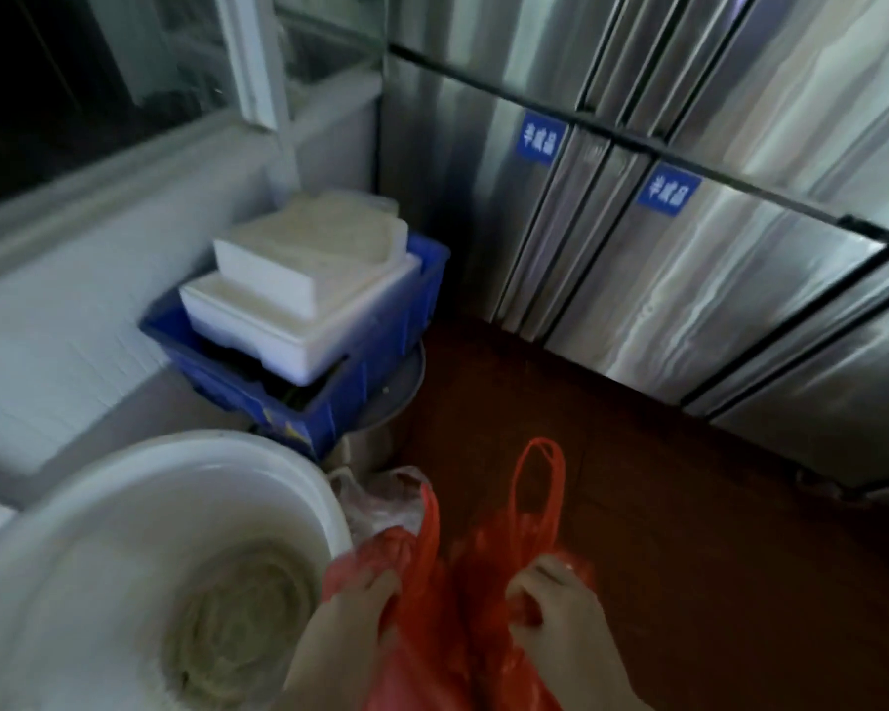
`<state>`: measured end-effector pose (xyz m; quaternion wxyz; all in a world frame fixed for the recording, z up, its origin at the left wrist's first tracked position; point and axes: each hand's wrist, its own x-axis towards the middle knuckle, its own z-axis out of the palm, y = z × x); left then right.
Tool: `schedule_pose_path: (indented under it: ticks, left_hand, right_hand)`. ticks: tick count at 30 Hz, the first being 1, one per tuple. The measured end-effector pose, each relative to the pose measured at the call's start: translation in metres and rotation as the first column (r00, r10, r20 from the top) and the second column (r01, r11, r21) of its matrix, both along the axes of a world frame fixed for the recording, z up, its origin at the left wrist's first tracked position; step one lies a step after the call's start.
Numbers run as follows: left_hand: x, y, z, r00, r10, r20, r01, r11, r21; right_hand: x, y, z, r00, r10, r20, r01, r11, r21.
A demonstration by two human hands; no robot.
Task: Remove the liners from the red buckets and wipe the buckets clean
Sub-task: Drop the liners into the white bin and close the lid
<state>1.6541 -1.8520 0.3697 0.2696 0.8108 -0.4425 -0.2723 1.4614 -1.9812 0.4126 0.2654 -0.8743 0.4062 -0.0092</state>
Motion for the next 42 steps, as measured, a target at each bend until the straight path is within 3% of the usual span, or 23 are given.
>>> schedule_pose_path:
  ticks: [3, 5, 11, 16, 23, 28, 33, 42]
  left_hand:
    - [0.020, 0.023, 0.048, 1.000, -0.024, 0.013, 0.026, 0.986, -0.165]
    - [0.050, 0.035, 0.080, 0.997, -0.005, 0.080, 0.020, 0.982, -0.190]
    - [0.133, 0.080, 0.129, 0.999, -0.005, 0.047, 0.012, 0.987, -0.160]
    - [0.186, 0.130, 0.122, 0.970, 0.057, 0.236, -0.049, 0.998, -0.041]
    - [0.228, 0.185, 0.039, 0.969, 0.167, 0.180, -0.197, 0.966, 0.165]
    - [0.250, 0.215, -0.045, 0.978, 0.138, 0.154, -0.183, 0.927, 0.328]
    - [0.250, 0.233, -0.142, 0.977, 0.155, 0.150, -0.202, 0.902, 0.382]
    - [0.242, 0.236, -0.263, 0.989, 0.101, 0.105, -0.139, 0.862, 0.487]
  right_hand:
    - [0.040, 0.006, 0.063, 0.997, 0.057, 0.048, -0.053, 0.995, -0.084]
    - [0.067, 0.013, 0.099, 0.991, 0.100, 0.085, -0.089, 0.988, -0.130]
    - [0.150, 0.038, 0.144, 0.953, 0.270, 0.139, -0.246, 0.954, -0.169]
    - [0.222, 0.067, 0.131, 0.914, 0.382, 0.134, -0.364, 0.921, -0.140]
    - [0.297, 0.109, 0.039, 0.923, 0.382, 0.040, -0.382, 0.924, -0.006]
    - [0.327, 0.125, -0.052, 0.918, 0.392, -0.060, -0.391, 0.920, 0.040]
    - [0.334, 0.141, -0.149, 0.923, 0.371, -0.104, -0.350, 0.920, 0.178]
    - [0.338, 0.150, -0.280, 0.906, 0.321, -0.275, -0.269, 0.940, 0.210]
